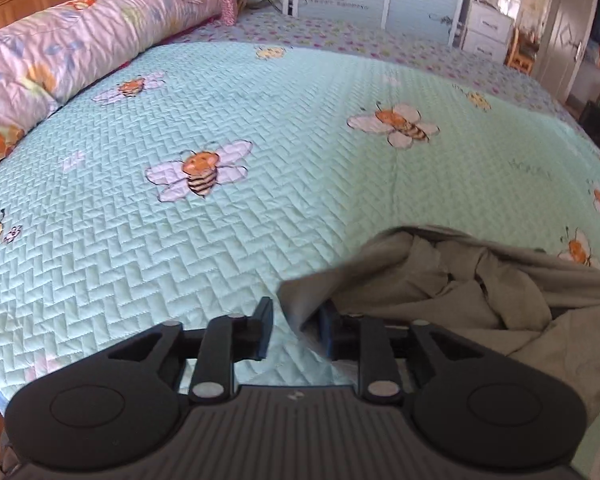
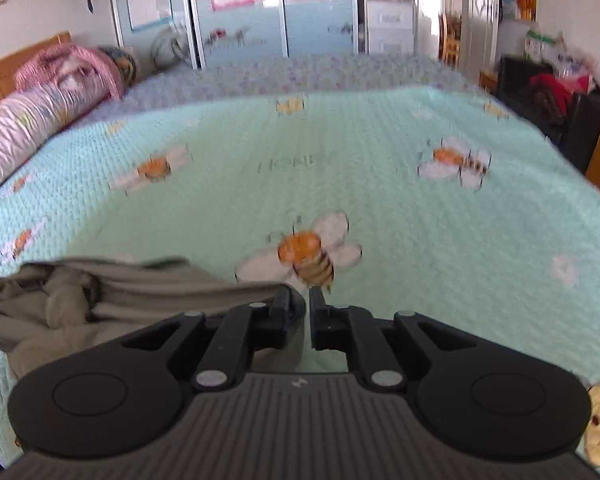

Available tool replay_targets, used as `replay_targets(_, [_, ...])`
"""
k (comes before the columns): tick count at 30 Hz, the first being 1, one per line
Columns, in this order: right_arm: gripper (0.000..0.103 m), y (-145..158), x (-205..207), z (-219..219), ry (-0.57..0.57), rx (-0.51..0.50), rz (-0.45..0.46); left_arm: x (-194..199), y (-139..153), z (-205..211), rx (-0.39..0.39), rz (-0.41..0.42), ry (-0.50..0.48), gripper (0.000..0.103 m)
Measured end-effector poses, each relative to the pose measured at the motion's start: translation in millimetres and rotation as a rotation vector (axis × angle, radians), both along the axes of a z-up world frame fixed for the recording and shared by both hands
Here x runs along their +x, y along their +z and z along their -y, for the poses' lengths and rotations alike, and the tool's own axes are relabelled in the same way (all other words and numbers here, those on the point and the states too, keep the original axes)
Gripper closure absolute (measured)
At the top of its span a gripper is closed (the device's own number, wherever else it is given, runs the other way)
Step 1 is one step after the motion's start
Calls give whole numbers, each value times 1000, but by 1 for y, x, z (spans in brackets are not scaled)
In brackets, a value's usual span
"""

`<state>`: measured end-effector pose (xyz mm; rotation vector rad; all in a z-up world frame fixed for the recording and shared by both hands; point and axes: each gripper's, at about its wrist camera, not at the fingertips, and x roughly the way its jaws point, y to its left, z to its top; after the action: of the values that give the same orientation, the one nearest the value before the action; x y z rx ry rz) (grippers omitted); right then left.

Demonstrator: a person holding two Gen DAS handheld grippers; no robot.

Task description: Fold clothes

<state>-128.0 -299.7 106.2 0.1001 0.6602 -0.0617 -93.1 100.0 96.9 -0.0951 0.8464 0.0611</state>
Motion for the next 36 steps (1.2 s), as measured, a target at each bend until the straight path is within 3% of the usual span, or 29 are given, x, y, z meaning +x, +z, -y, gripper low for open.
replay_targets(3, [69, 28, -6, 5, -82, -31, 78, -2, 12, -6, -33, 28, 7, 69])
replay_targets(5, [67, 35, -5, 10, -104, 5, 105, -3, 19, -4, -48, 54, -25, 69])
replay_targets(8, [67, 31, 7, -20, 134, 60, 60, -8, 28, 6, -53, 92, -105, 69])
replay_targets(11, [65, 7, 30, -77, 352, 61, -17, -12, 31, 4, -80, 94, -105, 69])
replay_targets(17, [61, -57, 84, -155, 522, 84, -182, -16, 30, -18, -100, 74, -53, 69])
replay_targets(19, [65, -72, 86, -171, 541, 74, -220, -17, 29, -18, -105, 68, -63, 69])
replay_targets(20, [90, -75, 83, -175, 517, 48, -219, -17, 28, -17, -103, 65, -68, 69])
replay_targets(21, [97, -74, 76, -173, 498, 55, -213, -18, 28, -14, -97, 64, -79, 69])
replay_targets(25, [97, -24, 49, -131, 412, 237, -93, -23, 26, -9, -108, 73, -113, 68])
replay_targets(29, [97, 57, 38, -87, 346, 399, 52, -30, 30, -9, -150, 97, -132, 68])
replay_targets(34, [97, 131, 35, -108, 431, 503, 147, -50, 52, -14, -150, 169, -174, 65])
replay_targets(36, [97, 144, 25, -143, 570, 530, 141, -58, 60, -23, -132, 186, -153, 61])
